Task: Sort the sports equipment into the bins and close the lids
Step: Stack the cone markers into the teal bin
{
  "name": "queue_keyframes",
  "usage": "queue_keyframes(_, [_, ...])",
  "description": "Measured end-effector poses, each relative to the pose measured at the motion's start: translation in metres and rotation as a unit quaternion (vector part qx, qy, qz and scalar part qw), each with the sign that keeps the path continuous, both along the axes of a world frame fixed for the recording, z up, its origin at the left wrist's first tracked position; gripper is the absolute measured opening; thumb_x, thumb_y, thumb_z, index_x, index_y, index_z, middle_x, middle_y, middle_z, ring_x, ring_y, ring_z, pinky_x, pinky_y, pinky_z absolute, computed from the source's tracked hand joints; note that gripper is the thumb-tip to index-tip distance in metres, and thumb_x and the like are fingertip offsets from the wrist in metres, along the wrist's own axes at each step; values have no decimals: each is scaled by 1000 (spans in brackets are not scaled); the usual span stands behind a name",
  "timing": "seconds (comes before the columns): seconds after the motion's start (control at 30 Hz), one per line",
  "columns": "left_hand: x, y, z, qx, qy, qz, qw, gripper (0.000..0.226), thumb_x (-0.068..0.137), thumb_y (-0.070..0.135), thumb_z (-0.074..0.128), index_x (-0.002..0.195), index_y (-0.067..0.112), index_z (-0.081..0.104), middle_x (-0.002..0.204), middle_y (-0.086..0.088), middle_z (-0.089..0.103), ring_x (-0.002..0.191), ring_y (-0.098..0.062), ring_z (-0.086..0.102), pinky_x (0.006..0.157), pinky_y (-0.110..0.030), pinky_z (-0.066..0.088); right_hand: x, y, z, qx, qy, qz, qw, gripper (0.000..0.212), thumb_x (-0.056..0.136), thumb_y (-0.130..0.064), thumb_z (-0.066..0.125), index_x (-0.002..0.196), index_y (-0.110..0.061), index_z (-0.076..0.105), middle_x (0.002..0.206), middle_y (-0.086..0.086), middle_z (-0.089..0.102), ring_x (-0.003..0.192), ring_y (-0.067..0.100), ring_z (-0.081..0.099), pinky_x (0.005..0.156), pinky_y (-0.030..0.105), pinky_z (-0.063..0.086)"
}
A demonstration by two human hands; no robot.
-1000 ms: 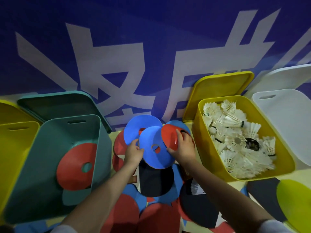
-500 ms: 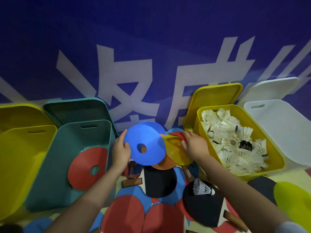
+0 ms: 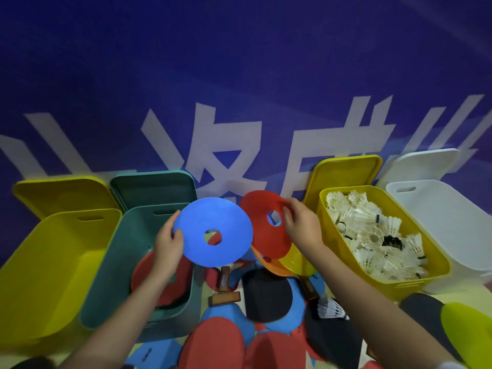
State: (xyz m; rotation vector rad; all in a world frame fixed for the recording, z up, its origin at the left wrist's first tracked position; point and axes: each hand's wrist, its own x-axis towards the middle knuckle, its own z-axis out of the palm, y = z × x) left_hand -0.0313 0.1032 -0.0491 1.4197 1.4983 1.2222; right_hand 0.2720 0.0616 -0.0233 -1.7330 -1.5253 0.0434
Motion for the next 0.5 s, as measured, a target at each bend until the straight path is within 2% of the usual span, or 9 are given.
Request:
queue_keyframes(0.1, [-33, -3, 4, 14, -23, 17, 999, 46, 95, 0, 41, 140, 13, 46, 137, -3, 53, 124, -18, 50, 103, -39, 43, -26, -8, 2, 24, 19, 13, 999, 25, 94, -15, 54, 118, -13, 62, 103, 5, 71, 90, 25, 67, 74, 28, 48])
queue_keyframes(0.23, [-78, -7, 15, 21, -32, 58, 998, 44, 96, 1, 42, 139, 11, 47, 136, -2, 52, 123, -18, 49, 99, -38, 44, -59, -15, -1, 15, 82, 30, 996, 32, 96, -13, 51, 127, -16, 56, 106, 6, 69, 90, 23, 65, 72, 24, 46])
queue_keyframes(0.33, [-112, -6, 21, 21, -29, 80, 996, 44, 96, 0, 40, 139, 10, 47, 136, -2, 51, 123, -18, 48, 95, -36, 44, -78, -12, -9, 4, 151, 22, 988, 40, 96, -11, 48, 136, -19, 50, 106, 6, 68, 88, 22, 64, 73, 29, 49])
queue_keyframes(0.5, [-155, 1, 10, -2, 8, 113, 994, 45, 95, 4, 43, 140, 12, 47, 140, -5, 51, 128, -22, 47, 98, -41, 43, -101, 0, -29, -15, 325, -48, 945, 42, 94, -5, 45, 133, -16, 55, 125, 6, 62, 112, 19, 59, 91, 32, 48])
